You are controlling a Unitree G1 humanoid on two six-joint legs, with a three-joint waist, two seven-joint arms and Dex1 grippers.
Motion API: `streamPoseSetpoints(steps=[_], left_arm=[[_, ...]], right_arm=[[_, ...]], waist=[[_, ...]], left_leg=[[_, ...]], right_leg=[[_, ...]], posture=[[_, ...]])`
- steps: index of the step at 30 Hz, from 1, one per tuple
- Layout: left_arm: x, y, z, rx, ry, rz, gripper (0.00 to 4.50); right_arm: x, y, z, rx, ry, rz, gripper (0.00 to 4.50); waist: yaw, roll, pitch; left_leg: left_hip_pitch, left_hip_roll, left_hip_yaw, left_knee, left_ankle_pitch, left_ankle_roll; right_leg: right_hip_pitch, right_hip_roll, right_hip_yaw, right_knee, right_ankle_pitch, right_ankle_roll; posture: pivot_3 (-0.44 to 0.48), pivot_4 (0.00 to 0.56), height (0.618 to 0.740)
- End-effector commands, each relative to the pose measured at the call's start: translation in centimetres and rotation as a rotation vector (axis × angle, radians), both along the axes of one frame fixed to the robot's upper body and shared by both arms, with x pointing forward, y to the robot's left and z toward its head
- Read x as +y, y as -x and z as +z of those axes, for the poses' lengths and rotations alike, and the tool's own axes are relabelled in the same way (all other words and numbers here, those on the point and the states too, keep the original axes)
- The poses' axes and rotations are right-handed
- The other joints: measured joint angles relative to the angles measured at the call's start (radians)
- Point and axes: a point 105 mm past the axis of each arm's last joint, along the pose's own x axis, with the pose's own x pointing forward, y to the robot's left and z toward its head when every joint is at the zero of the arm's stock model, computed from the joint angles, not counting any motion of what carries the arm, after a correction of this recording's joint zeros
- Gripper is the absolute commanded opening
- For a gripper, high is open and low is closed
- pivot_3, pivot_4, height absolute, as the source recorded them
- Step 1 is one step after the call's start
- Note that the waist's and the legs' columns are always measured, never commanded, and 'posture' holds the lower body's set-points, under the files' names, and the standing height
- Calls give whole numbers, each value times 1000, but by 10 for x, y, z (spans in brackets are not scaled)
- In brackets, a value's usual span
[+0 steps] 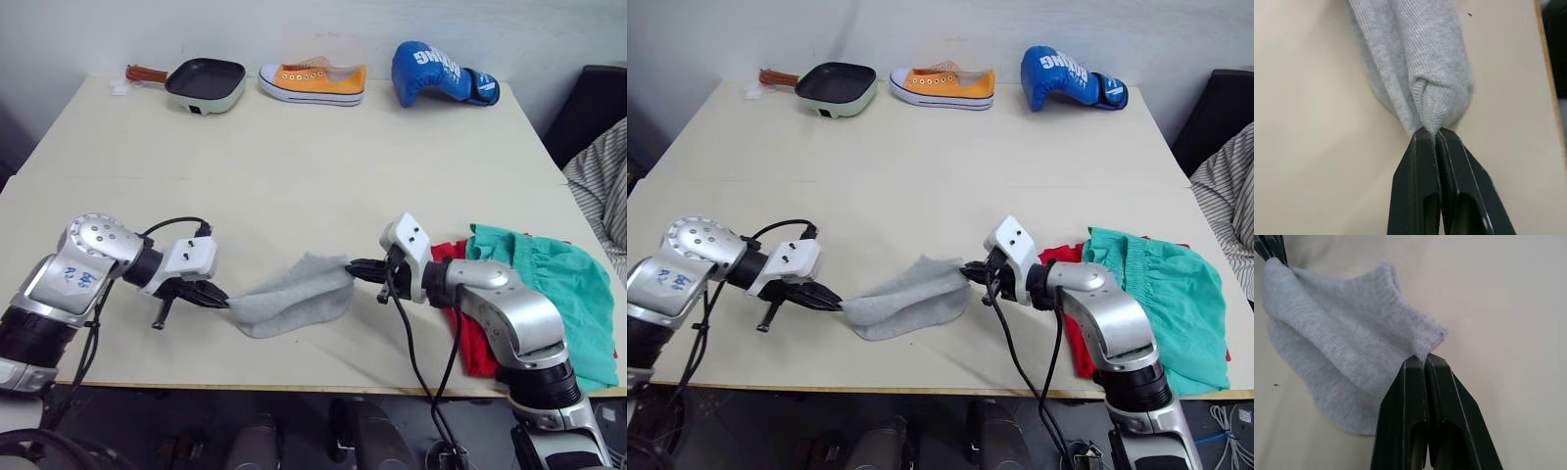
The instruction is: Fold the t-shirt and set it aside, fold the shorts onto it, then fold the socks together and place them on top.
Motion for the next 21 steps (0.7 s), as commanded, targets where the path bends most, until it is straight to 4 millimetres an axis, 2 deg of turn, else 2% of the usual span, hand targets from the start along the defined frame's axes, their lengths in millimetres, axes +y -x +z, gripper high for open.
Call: streamPoseSetpoints(steps=[1, 6, 14, 17, 21], left_arm=[[-8, -2, 4, 8, -12, -52, 1], [-13, 1, 3, 34, -1, -63, 1], [-9, 4, 5, 20, -3, -36, 1], [-8, 6, 7, 19, 2, -29, 1], [-6, 9, 7, 22, -4, -32, 1]], right_arm=[[1, 4, 2, -65, 7, -28, 7], [-2, 9, 4, -66, -7, -41, 7], [-5, 17, 11, -90, -22, -19, 7], [-6, 28, 19, -85, -56, 13, 7], [-11, 34, 11, -66, -31, 11, 7]], waist=[[1, 0, 0], [0, 0, 0], [10, 0, 0], [12, 0, 0], [12, 0, 0]], left_leg=[[-1, 0, 0, 0, 0, 0], [-1, 0, 0, 0, 0, 0], [-1, 0, -1, 1, 0, 0], [-1, 0, -1, 1, 0, 0], [-1, 0, -1, 1, 0, 0]], right_leg=[[-1, 0, 0, 0, 0, 1], [-1, 0, 0, 0, 1, 1], [0, 0, 0, -1, 1, 1], [0, 0, 0, 0, 1, 1], [0, 0, 0, -1, 1, 2]], posture=[[0, 150, 740], [0, 150, 740], [0, 150, 740], [0, 150, 740], [0, 150, 740]])
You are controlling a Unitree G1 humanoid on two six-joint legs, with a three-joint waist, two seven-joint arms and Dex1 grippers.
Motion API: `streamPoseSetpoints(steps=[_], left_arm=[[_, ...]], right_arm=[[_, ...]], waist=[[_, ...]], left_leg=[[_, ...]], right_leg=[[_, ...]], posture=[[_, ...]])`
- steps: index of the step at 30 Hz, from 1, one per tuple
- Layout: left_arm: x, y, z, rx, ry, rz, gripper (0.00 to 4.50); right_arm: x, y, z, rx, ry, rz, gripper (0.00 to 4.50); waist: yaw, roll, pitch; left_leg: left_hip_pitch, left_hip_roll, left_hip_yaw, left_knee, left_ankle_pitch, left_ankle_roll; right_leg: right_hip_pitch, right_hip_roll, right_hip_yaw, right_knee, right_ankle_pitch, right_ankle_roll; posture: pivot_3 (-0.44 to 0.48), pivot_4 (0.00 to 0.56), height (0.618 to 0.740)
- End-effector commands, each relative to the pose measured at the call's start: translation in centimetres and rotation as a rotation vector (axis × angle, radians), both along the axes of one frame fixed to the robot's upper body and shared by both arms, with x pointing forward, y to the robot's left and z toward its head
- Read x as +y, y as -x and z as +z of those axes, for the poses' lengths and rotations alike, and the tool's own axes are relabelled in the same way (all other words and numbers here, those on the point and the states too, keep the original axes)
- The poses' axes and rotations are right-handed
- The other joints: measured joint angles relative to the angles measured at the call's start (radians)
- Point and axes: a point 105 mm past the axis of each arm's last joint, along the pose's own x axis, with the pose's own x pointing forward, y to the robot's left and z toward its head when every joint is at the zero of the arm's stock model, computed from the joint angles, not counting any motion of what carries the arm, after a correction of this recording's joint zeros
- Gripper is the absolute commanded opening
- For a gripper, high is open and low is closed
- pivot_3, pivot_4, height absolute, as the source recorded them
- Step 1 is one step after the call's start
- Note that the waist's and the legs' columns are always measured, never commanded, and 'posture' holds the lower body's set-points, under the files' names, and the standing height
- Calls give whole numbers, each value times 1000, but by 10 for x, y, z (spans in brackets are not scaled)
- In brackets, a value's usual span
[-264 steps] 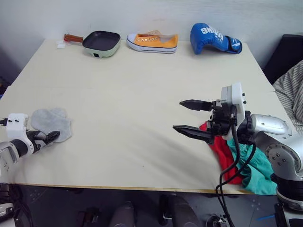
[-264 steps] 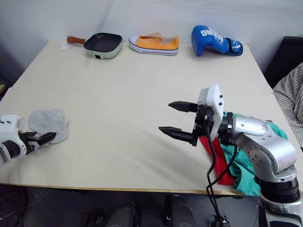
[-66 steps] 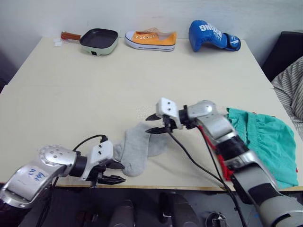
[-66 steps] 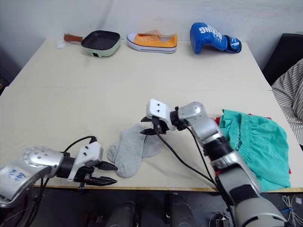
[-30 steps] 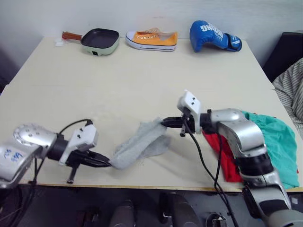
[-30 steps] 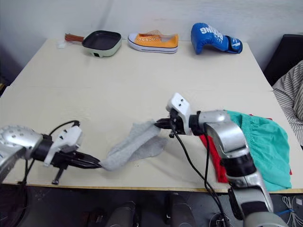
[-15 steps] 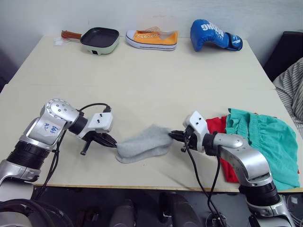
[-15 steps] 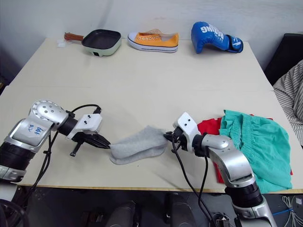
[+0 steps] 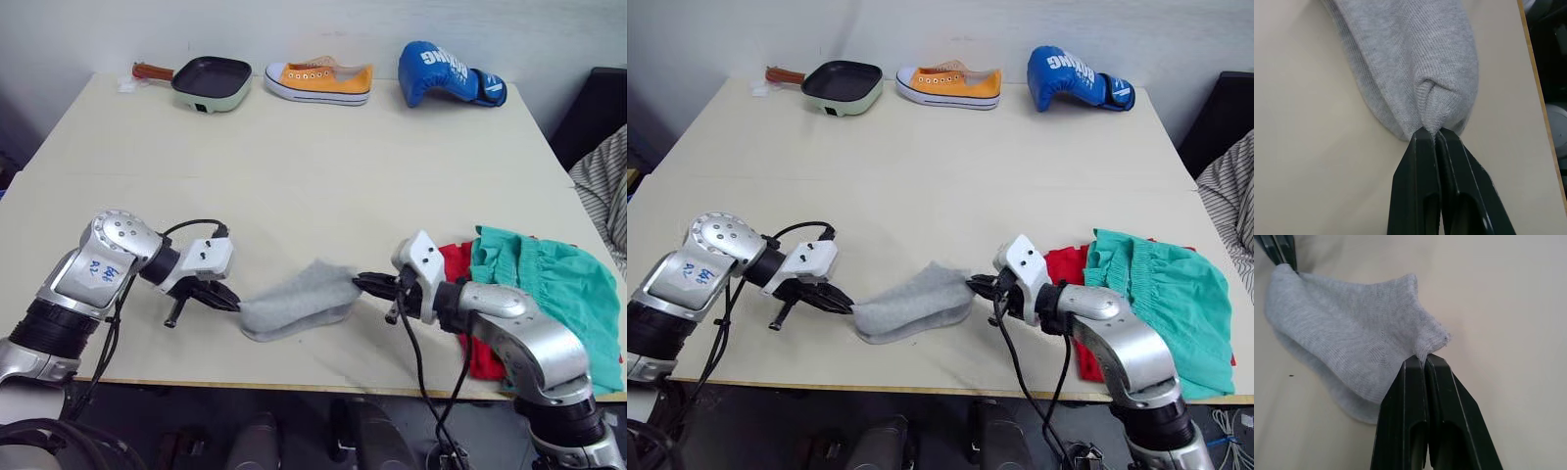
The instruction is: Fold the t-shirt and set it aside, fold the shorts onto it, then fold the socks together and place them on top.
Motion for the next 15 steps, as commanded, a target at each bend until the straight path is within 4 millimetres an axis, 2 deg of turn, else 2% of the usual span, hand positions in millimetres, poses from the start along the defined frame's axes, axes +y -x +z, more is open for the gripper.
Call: streamPoseSetpoints(steps=[1, 8, 12, 15], left_arm=[[2, 4, 7, -15, 4, -8, 1], [0, 8, 0, 15, 3, -8, 1], [0, 9, 3, 29, 23, 14, 966], [3, 13, 13, 29, 54, 34, 1938]], right_arm=[[-4, 5, -2, -22, 14, -8, 7], [-1, 0, -27, -32, 55, -30, 7], [-2, -2, -26, -40, 43, -37, 956], [-3, 0, -17, -54, 18, -19, 2018]], waist=[[0, 0, 0], [-1, 0, 0], [0, 0, 0], [-2, 0, 0]], left_leg=[[0, 0, 0, 0, 0, 0], [0, 0, 0, 0, 0, 1], [0, 0, 0, 0, 0, 1], [0, 0, 0, 0, 0, 1]], right_leg=[[0, 0, 0, 0, 0, 0], [0, 0, 0, 0, 0, 0], [0, 0, 0, 0, 0, 0], [0, 0, 0, 0, 0, 0]], posture=[[0, 150, 740], [0, 150, 740], [0, 150, 740], [0, 150, 740]])
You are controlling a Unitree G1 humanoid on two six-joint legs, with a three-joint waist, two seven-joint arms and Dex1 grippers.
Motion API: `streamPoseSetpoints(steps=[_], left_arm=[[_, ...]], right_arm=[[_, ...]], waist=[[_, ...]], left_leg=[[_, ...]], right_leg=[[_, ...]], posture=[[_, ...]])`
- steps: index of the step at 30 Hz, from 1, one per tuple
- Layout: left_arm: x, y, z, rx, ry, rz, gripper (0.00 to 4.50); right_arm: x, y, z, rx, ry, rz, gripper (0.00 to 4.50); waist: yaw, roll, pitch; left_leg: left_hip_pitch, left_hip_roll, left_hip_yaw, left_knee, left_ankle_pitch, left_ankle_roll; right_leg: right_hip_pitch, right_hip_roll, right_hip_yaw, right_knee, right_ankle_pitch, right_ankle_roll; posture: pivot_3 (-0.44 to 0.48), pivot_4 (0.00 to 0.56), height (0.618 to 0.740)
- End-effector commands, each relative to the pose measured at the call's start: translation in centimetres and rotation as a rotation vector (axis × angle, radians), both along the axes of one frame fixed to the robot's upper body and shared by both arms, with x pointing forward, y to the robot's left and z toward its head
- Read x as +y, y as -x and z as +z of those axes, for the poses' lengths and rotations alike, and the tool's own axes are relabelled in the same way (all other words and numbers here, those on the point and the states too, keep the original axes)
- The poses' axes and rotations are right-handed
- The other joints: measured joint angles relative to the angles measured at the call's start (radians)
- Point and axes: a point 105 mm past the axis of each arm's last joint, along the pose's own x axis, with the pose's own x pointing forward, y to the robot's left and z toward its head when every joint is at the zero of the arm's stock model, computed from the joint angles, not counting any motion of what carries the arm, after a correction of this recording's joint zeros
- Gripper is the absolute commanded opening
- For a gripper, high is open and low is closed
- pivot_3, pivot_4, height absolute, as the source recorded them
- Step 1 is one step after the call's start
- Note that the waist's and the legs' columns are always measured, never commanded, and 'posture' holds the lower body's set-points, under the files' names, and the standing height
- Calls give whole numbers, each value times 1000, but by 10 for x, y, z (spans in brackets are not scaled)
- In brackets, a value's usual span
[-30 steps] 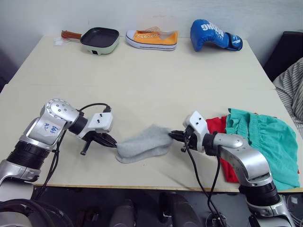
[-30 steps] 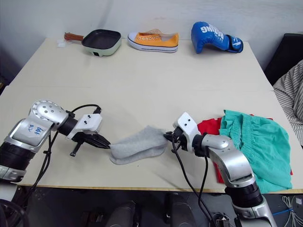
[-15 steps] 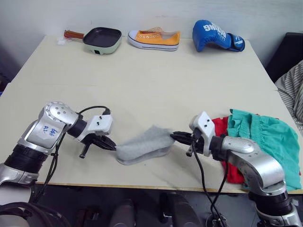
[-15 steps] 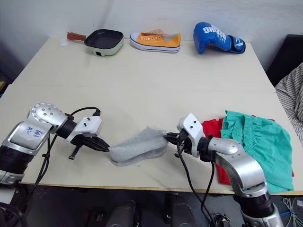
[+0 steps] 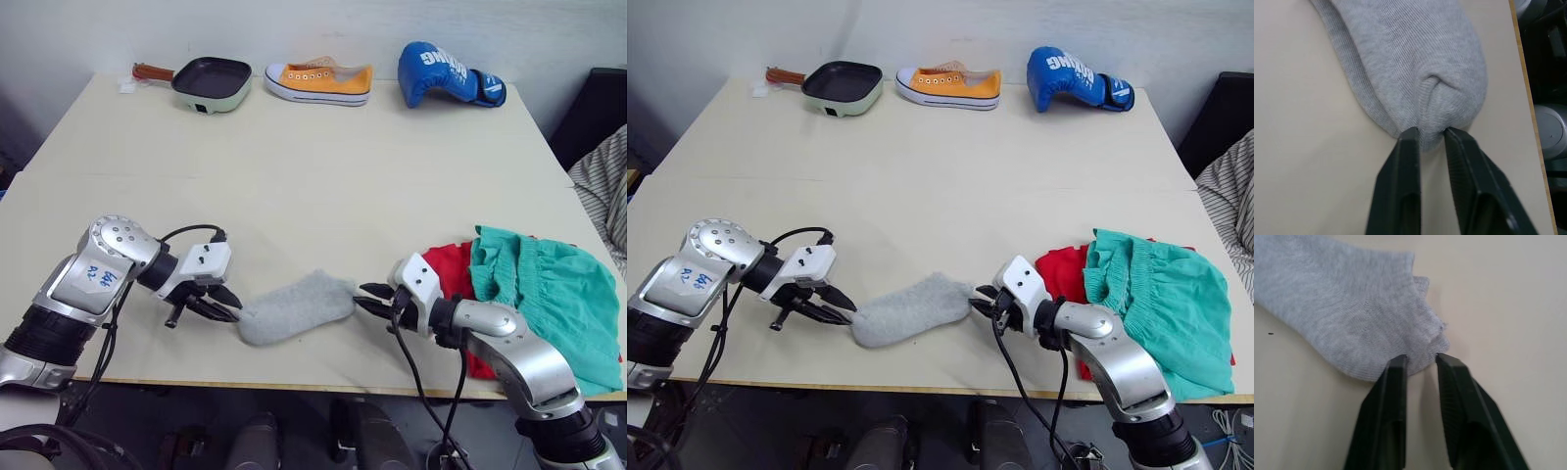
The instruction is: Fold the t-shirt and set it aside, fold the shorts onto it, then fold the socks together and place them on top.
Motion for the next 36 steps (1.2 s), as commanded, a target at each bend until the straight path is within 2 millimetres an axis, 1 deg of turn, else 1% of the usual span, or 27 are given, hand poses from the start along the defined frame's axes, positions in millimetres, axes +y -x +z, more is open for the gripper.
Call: streamPoseSetpoints(steps=[1, 2, 3, 5, 6, 7, 8, 10, 13, 14, 17, 19, 22, 25, 27, 29, 30, 32, 34, 36], left_arm=[[4, 7, 24, -27, 55, 20, 2248], [4, 10, 33, -13, 97, 39, 2497], [4, 12, 39, -1, 126, 51, 2497], [-2, 19, 58, 55, 248, 90, 2497], [-10, 21, 70, 93, 339, 109, 2339], [-20, 23, 76, 120, 411, 117, 2104], [-28, 23, 76, 129, 446, 129, 1916], [-41, 17, 59, 113, 437, 177, 1265], [-52, 13, 27, 109, 372, 245, 334], [-54, 9, 15, 107, 349, 282, 56], [-56, -2, -7, 105, 306, 386, 56], [-54, -6, -15, 111, 284, 442, 56], [-50, -3, -23, 121, 251, 464, 56], [-43, 0, -35, 120, 184, 478, 56], [-33, -1, -46, 73, 109, 484, 56], [-18, -4, -53, 39, 52, 511, 56], [-13, -6, -53, 38, 53, 536, 56], [-11, -9, -43, 48, 103, 569, 56], [-15, -10, -26, 60, 184, 577, 56], [-23, -3, -1, 62, 279, 523, 56]], right_arm=[[-1, 4, 20, -56, -47, 32, 2391], [-2, 7, 27, -65, -57, 56, 2643], [-3, 8, 31, -70, -63, 73, 2643], [-5, 15, 44, -79, -88, 125, 2643], [-5, 17, 52, -82, -109, 156, 2465], [-3, 18, 57, -78, -120, 194, 2201], [1, 19, 60, -78, -119, 226, 1983], [11, 13, 59, -88, -90, 260, 1275], [27, 2, 50, -115, -28, 295, 224], [33, -4, 45, -124, -7, 306, 1], [48, -19, 31, -147, 48, 322, 1], [54, -26, 21, -164, 101, 338, 1], [55, -33, 7, -180, 163, 345, 1], [48, -44, -4, -203, 217, 307, 1], [40, -51, -7, -226, 250, 277, 1], [29, -59, -6, -247, 267, 235, 1], [24, -61, -4, -253, 267, 220, 1], [18, -63, 0, -258, 254, 204, 1], [15, -62, 7, -260, 223, 198, 1], [19, -55, 21, -258, 136, 215, 1]], waist=[[-1, 0, 0], [-1, 0, 0], [0, 0, 0], [0, 0, 0], [0, 0, 0], [0, 0, 0], [1, 0, 0], [1, 0, 0], [-2, 0, 0], [-3, 0, 0], [-2, 0, 0], [-1, 0, 0], [0, 0, 0], [0, -1, 0], [-1, -1, -1], [-1, -1, -1], [-2, -1, -1], [-3, -1, -1], [-3, -1, -1], [-5, -1, -1]], left_leg=[[0, 0, 0, 0, 0, 0], [0, 0, 0, 0, 0, 0], [0, 0, 0, 0, 0, 0], [0, 0, 0, 0, 0, 0], [0, 0, 0, 0, 0, 0], [0, 0, 0, 0, 0, 0], [0, 0, -1, 0, 0, 0], [0, 0, -1, 2, 0, 1], [2, -1, -1, 2, 0, 0], [3, -1, -1, 2, 0, 0], [2, -1, 0, 2, 1, 0], [2, -1, 0, 2, 1, 0], [1, -1, 0, 2, 1, 0], [1, -1, 0, 2, 1, 0], [1, -1, 0, 2, 1, 0], [4, -1, 1, 2, 1, 0], [7, -1, 2, 1, 1, 0], [16, -1, 2, -1, 1, 0], [20, -1, 2, -2, -1, 3], [19, 0, 2, -2, -2, 5]], right_leg=[[0, 0, 0, 0, 0, 0], [0, 0, 0, 0, 0, 0], [0, 0, 0, 0, 0, 0], [0, 0, 0, 0, 0, 0], [0, 0, 0, 0, 0, 0], [1, 0, 0, 0, 0, 0], [1, 0, 0, 0, 0, 1], [2, 0, 0, 0, 1, 2], [3, 0, 2, -1, 1, 3], [3, 0, 2, 0, 1, 3], [2, 0, 3, 0, 1, 2], [1, 0, 3, 0, 1, 2], [1, 0, 3, 0, 2, 3], [1, -1, 3, 0, 2, 3], [1, -1, 3, 0, 2, 3], [3, -1, 3, -1, 2, 3], [5, -1, 4, -1, 2, 3], [14, -1, 4, -3, 1, 2], [18, -1, 4, -3, 1, 2], [17, -1, 5, -3, 1, 1]], posture=[[0, 150, 740], [0, 150, 740], [0, 150, 740], [0, 150, 740], [0, 150, 740], [0, 150, 740], [0, 150, 740], [0, 150, 740], [0, 150, 740], [0, 150, 740], [0, 150, 740], [0, 150, 740], [0, 150, 740], [0, 150, 740], [0, 150, 740], [0, 150, 740], [0, 150, 740], [0, 150, 740], [0, 150, 740], [0, 150, 740]])
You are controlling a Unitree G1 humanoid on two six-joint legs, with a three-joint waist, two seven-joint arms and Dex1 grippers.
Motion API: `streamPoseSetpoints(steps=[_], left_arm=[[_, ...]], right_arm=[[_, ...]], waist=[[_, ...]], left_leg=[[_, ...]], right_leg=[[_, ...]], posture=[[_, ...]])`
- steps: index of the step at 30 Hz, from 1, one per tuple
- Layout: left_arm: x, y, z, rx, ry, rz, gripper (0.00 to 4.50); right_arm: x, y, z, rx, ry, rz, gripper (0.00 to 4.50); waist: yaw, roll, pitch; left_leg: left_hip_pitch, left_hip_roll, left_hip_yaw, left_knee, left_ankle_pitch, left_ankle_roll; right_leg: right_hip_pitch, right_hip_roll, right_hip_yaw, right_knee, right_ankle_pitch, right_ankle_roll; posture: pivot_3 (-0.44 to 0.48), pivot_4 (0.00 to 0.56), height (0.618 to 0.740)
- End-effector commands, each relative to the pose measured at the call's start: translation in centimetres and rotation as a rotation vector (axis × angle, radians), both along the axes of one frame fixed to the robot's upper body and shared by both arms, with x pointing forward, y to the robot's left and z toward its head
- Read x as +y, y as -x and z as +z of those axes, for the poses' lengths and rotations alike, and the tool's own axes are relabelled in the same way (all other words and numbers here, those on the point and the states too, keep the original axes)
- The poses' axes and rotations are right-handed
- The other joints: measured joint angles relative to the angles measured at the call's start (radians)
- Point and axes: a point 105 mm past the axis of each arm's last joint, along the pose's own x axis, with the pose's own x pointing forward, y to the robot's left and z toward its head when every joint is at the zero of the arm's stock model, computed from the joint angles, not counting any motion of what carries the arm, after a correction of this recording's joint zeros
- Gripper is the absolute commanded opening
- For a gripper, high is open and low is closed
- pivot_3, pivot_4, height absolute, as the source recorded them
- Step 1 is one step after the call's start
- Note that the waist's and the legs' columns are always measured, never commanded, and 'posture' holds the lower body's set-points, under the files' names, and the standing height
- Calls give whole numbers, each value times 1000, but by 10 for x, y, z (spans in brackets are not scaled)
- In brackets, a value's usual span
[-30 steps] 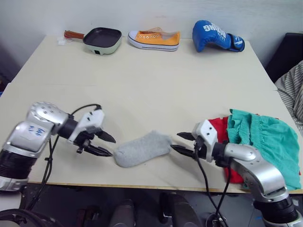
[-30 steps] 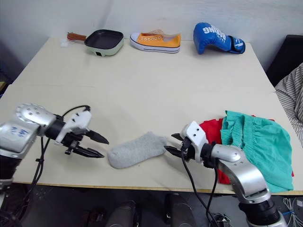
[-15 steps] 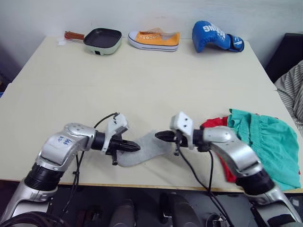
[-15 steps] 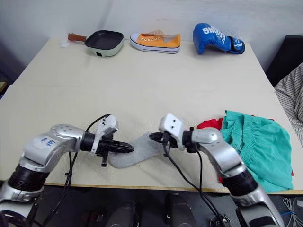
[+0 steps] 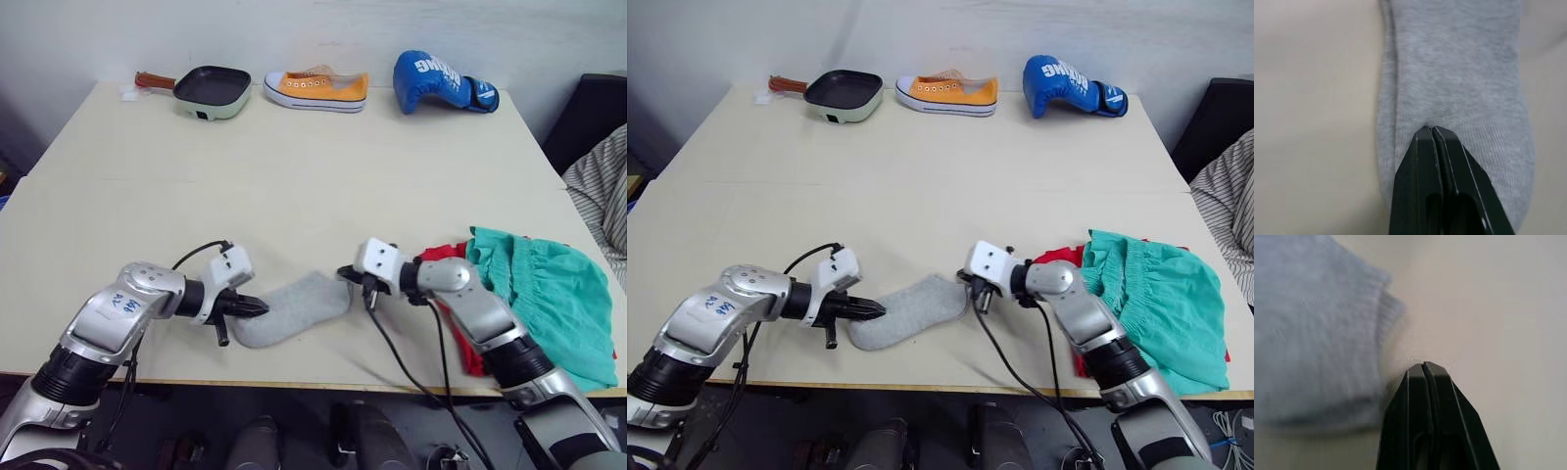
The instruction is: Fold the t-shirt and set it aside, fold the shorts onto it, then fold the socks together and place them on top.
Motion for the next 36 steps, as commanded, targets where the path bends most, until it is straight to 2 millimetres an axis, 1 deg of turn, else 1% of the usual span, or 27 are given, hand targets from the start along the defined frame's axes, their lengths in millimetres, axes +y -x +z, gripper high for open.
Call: streamPoseSetpoints(steps=[1, 2, 4, 5, 7, 9, 11, 13, 14, 15, 17, 18, 20, 22, 24, 25, 27, 30, 31, 32, 34, 35, 36], left_arm=[[-6, 12, 39, -35, 127, -43, 56], [-11, 21, 48, -29, 165, -92, 56], [-18, 37, 56, -5, 198, -156, 56], [-19, 43, 55, 10, 195, -178, 56], [-18, 47, 42, 38, 145, -178, 56], [-12, 44, 23, 62, 61, -139, 56], [-2, 32, 6, 52, -16, -64, 56], [2, 18, -2, 34, -24, 19, 56], [4, 11, -6, 26, -22, 60, 56], [6, 8, -11, 35, -26, 90, 56], [11, 12, -22, 58, -61, 101, 56], [13, 15, -25, 67, -75, 97, 56], [21, 23, -33, 83, -117, 90, 56], [27, 26, -36, 87, -137, 91, 56], [37, 24, -35, 72, -153, 122, 56], [43, 23, -31, 62, -155, 145, 56], [50, 21, -20, 52, -126, 182, 56], [52, 24, -10, 56, -76, 197, 56], [52, 29, -4, 76, -39, 199, 56], [53, 38, 3, 102, 1, 200, 428], [60, 52, 13, 147, 67, 241, 905], [63, 54, 14, 156, 85, 272, 1157], [66, 56, 14, 169, 110, 310, 1535]], right_arm=[[9, 12, 35, -11, -164, 61, 1], [13, 18, 43, -5, -202, 92, 1], [18, 28, 52, 1, -233, 139, 1], [21, 33, 54, 4, -237, 164, 1], [28, 43, 52, 23, -233, 215, 1], [34, 49, 42, 32, -185, 259, 1], [38, 50, 26, 18, -101, 290, 1], [39, 47, 16, 14, -66, 294, 1], [38, 43, 10, 9, -45, 282, 1], [35, 38, 2, 2, -14, 269, 1], [26, 34, -13, -6, 63, 257, 1], [23, 33, -17, -8, 86, 258, 1], [16, 36, -24, 5, 113, 263, 1], [14, 37, -26, 12, 118, 266, 1], [12, 36, -26, 8, 116, 257, 1], [11, 35, -25, 5, 116, 250, 1], [11, 32, -24, -2, 110, 232, 1], [13, 30, -23, -1, 95, 220, 1], [13, 30, -23, 0, 87, 217, 1], [15, 30, -22, 2, 78, 216, 0], [17, 30, -20, 10, 53, 211, 0], [18, 30, -20, 12, 47, 211, 0], [19, 30, -19, 12, 42, 212, 0]], waist=[[-1, 0, 0], [-1, 0, 0], [0, 0, 0], [1, 0, 0], [1, 0, 0], [2, 0, 0], [3, 0, 0], [6, 0, 0], [6, 0, 0], [7, 0, 0], [5, 0, 0], [4, 0, 0], [2, 0, 0], [2, 0, 0], [-2, 0, 0], [-4, 0, 0], [-8, 0, -1], [-16, 0, 0], [-17, 0, 0], [-21, 0, 0], [-25, 0, 0], [-24, 0, 0], [-22, 0, 0]], left_leg=[[-1, 0, 0, 0, 0, 0], [-4, 1, 0, 0, 2, -3], [-9, 1, 0, 0, 3, -6], [-9, 1, 0, 0, 3, -7], [-9, 1, 0, 0, 3, -7], [-8, 0, 0, 0, 3, -7], [-7, 0, 0, 0, 3, -6], [-6, 0, 0, 0, 2, -5], [-7, -1, 0, 0, 1, -2], [-7, -1, 0, 0, 0, 0], [-6, -1, 0, 1, 0, 0], [-6, -2, 0, 1, 0, 0], [-2, -1, 0, 0, 0, -1], [3, 0, 0, -2, 0, 0], [9, 0, 0, -4, -1, 0], [13, 0, 0, -6, -1, 0], [16, 0, 0, -8, -1, 0], [17, 1, 0, -10, -1, -2], [17, 1, 0, -11, 0, -2], [17, 1, 0, -11, 0, -2], [16, 1, 0, -12, 0, -2], [15, 1, 0, -12, 0, -2], [14, 1, 0, -13, 0, -2]], right_leg=[[-1, 0, 0, 0, 0, 0], [-4, 1, 0, 1, 0, 0], [-10, 1, 0, 3, 0, 0], [-10, 1, 0, 4, 0, 0], [-10, 1, 0, 3, 0, 0], [-9, 0, 0, 0, 0, 0], [-8, 0, 0, 0, 0, 0], [-7, 0, 0, 0, 0, 0], [-7, 0, 0, 0, 0, 0], [-7, 0, 0, 0, 0, 0], [-6, -1, 1, 0, 0, 0], [-6, -1, 1, 0, 0, 0], [-2, -1, 1, -1, 0, 0], [2, -1, 1, -1, 0, 0], [7, -1, 1, -2, -1, -1], [10, -1, 1, -3, -2, -2], [12, 0, 1, -3, -2, -3], [12, 0, 1, -3, -3, -4], [12, 0, 1, -3, -3, -4], [12, 0, 1, -3, -3, -4], [11, 0, 1, -3, -3, -4], [10, 0, 1, -4, -3, -5], [8, 0, 1, -4, -3, -5]], posture=[[0, 150, 740], [0, 150, 740], [0, 150, 740], [0, 150, 740], [0, 150, 740], [0, 150, 740], [0, 150, 740], [0, 150, 740], [0, 150, 740], [0, 150, 740], [0, 150, 740], [0, 150, 740], [0, 150, 740], [0, 150, 740], [0, 150, 740], [0, 150, 740], [0, 150, 740], [0, 150, 740], [0, 150, 740], [0, 150, 740], [0, 150, 740], [0, 150, 740], [0, 150, 740]])
